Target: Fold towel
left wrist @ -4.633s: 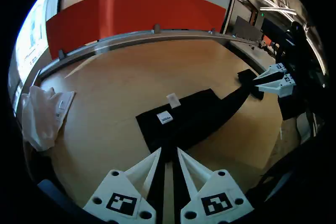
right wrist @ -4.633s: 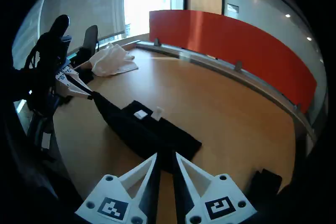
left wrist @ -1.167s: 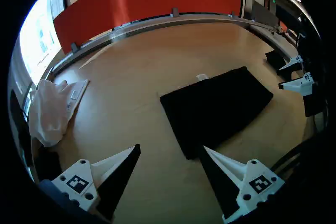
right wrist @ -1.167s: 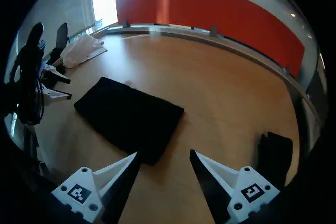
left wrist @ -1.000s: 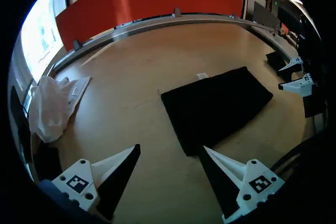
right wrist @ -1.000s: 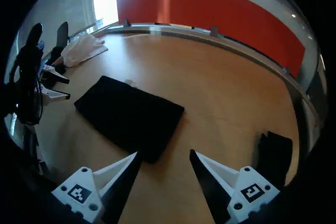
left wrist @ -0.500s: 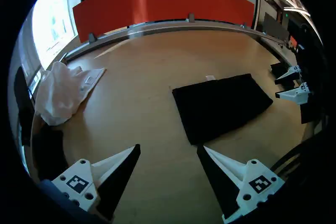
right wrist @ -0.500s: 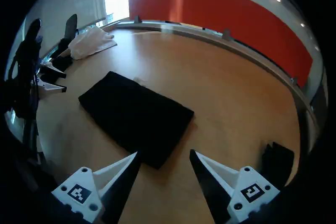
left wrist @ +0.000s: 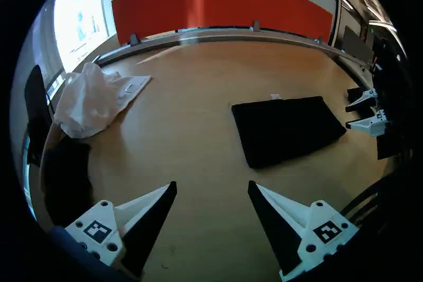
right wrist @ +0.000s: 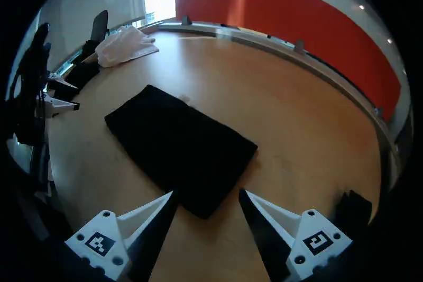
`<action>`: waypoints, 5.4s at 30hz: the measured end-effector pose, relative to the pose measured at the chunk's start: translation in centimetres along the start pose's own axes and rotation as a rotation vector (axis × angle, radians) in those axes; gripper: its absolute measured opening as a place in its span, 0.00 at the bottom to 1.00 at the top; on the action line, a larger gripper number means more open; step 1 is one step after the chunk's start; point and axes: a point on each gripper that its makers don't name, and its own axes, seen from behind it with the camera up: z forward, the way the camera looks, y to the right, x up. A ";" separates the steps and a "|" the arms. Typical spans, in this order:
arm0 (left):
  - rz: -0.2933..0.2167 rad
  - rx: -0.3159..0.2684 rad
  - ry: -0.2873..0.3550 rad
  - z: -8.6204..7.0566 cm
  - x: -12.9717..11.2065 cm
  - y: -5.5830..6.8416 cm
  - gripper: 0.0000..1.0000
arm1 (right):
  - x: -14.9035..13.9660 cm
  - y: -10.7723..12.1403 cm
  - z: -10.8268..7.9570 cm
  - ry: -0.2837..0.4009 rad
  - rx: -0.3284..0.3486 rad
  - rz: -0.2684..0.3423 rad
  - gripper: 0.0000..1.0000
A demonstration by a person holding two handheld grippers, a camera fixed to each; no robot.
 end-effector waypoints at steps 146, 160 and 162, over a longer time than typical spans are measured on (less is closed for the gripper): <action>-0.255 0.138 0.039 -9.7 -4.7 -3.6 1.00 | 13.2 -14.4 5.8 0.042 0.332 -0.437 0.08; -0.250 0.137 0.036 -9.7 -4.7 -3.6 1.00 | 12.3 -14.4 5.7 0.037 0.324 -0.409 0.53; -0.249 0.137 0.036 -9.7 -4.7 -3.6 1.00 | 12.3 -14.4 5.7 0.038 0.325 -0.403 0.54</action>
